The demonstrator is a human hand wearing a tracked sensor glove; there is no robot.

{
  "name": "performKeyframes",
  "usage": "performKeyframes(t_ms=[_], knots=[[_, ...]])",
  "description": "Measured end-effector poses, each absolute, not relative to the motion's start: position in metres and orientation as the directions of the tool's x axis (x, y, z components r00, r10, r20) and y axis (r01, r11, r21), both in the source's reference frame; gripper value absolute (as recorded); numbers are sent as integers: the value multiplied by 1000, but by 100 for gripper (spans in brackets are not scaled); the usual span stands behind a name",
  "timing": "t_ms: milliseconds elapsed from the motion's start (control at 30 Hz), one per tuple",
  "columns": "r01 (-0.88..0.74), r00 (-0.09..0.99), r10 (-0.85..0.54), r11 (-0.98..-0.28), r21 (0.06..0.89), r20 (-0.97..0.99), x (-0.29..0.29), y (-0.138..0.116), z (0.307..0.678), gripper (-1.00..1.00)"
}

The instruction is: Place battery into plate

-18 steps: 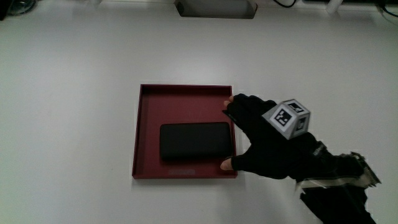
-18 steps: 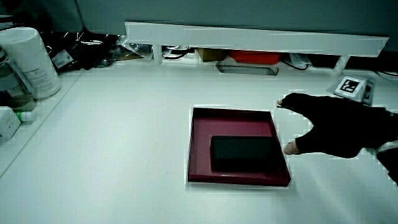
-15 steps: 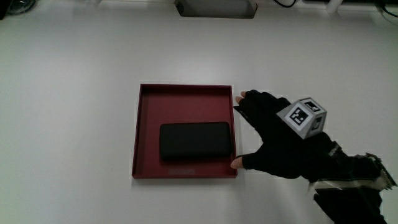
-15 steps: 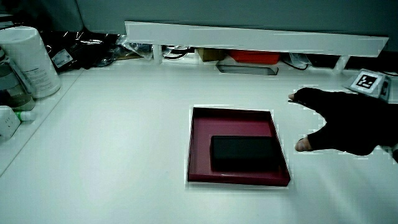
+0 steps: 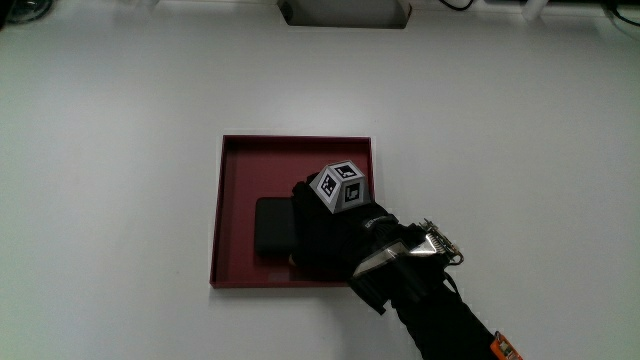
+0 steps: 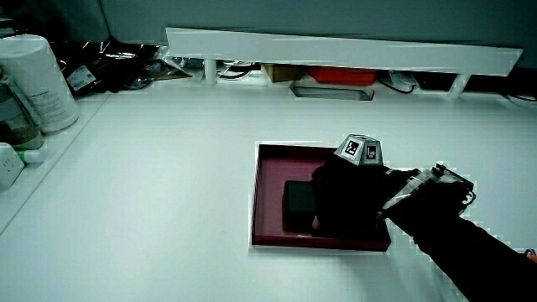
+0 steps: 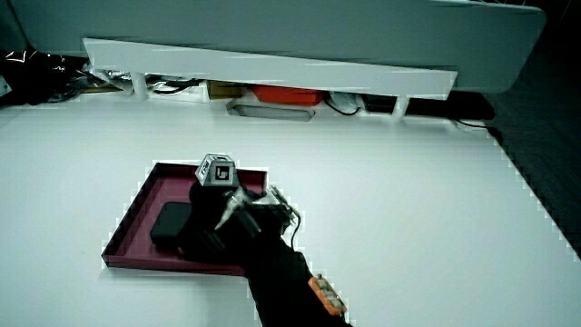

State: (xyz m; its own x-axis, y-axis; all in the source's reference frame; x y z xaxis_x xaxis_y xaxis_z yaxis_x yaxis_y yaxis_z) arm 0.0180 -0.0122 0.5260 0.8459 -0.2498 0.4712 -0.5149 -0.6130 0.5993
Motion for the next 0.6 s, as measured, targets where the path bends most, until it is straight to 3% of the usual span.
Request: performKeyframes(t_ms=[133,600], knots=[[-511,848,-239,-607,609,474,18,-10,528,0],[-508,855,-221,-541,671,469,24,0,541,-67]])
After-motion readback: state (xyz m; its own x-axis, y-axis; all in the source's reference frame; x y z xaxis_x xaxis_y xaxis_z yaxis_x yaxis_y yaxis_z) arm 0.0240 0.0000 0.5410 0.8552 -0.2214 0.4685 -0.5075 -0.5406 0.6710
